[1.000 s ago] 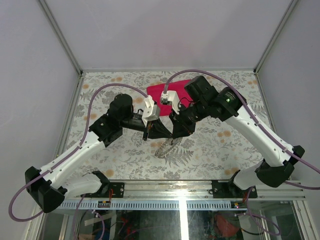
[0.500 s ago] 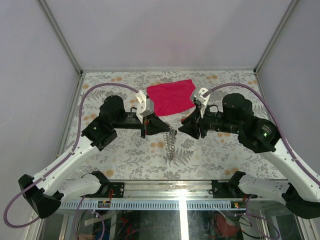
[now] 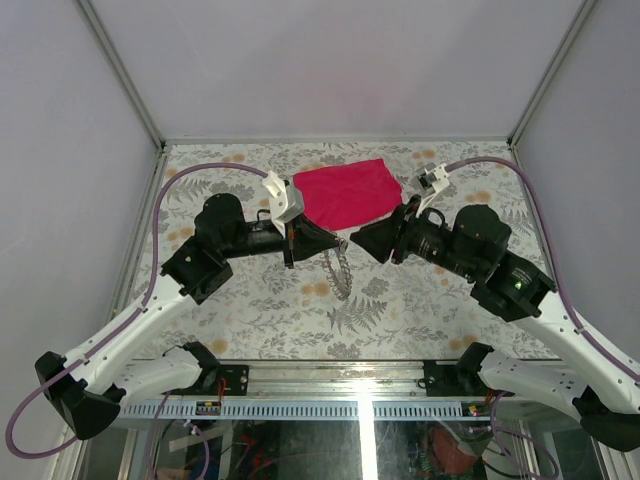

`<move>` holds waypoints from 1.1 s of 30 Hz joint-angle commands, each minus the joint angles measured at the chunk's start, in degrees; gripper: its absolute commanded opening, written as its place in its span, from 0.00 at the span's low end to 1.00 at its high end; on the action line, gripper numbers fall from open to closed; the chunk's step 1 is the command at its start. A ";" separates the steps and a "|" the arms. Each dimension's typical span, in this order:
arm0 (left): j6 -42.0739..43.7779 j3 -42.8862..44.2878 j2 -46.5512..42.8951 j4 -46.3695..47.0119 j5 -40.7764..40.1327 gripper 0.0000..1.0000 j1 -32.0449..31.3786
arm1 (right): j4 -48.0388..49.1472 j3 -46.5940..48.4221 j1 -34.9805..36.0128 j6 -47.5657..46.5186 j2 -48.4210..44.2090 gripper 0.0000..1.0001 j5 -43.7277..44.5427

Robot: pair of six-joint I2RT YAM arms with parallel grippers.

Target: Put the keys on the keyring

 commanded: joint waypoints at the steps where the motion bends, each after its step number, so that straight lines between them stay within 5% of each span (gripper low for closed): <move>1: -0.93 0.19 -0.88 5.34 -1.84 0.00 -0.23 | 5.86 1.51 0.24 5.40 1.13 0.44 -0.53; 20: -0.43 0.27 -0.67 4.71 -1.97 0.00 -0.22 | 3.06 3.31 0.22 4.73 5.42 0.29 -4.17; 27: -0.39 -0.08 -1.23 4.65 -2.46 0.00 -0.23 | 1.94 3.52 0.24 4.44 5.24 0.04 -3.72; 33: -0.16 -0.16 -1.55 4.66 -2.60 0.00 -0.27 | -0.67 3.57 0.24 3.60 4.44 0.00 -0.35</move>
